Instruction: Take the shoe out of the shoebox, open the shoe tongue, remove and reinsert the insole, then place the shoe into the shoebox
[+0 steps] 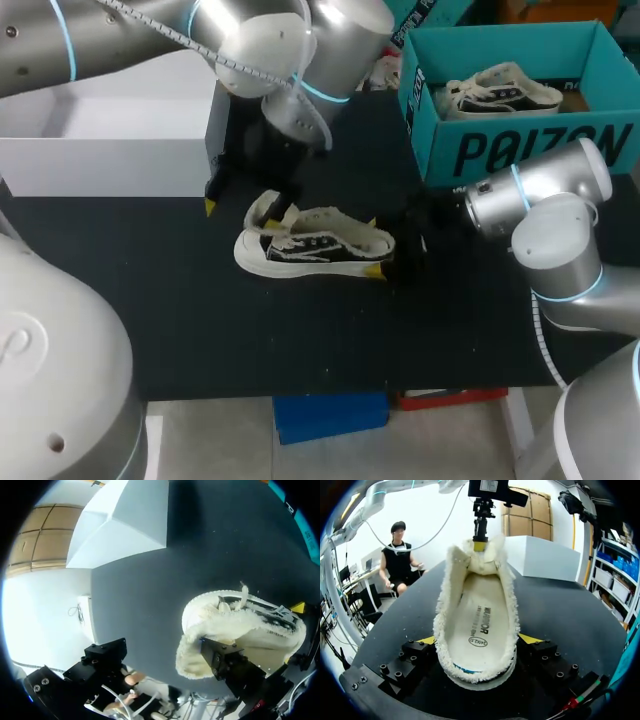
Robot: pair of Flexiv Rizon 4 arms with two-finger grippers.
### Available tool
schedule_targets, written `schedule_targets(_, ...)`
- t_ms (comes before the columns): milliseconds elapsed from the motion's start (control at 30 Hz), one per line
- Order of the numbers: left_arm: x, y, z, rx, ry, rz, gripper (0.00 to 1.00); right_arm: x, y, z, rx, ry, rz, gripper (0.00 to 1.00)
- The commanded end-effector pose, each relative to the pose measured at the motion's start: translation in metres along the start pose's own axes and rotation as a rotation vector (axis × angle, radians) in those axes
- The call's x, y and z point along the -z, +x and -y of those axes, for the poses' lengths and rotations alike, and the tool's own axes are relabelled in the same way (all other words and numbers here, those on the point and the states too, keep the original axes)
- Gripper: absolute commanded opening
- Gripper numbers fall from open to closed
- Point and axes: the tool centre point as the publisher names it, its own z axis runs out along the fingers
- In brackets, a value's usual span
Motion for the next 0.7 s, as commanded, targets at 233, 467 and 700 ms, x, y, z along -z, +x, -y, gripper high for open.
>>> schedule_targets(233, -0.028, -0.001, 0.002, 0.008, -0.015, -0.017, 1.0, -0.002, 0.0, 0.004, -0.002, 0.002, 0.002, 0.0)
schedule_targets(467, -0.038, 0.003, 0.003, 0.004, -0.023, -0.011, 1.0, -0.002, 0.0, 0.004, -0.002, 0.002, 0.002, 0.0)
schedule_targets(700, -0.019, -0.007, 0.0, -0.112, 0.054, -0.159, 1.0, -0.002, 0.0, 0.004, -0.002, 0.002, 0.002, 0.0)
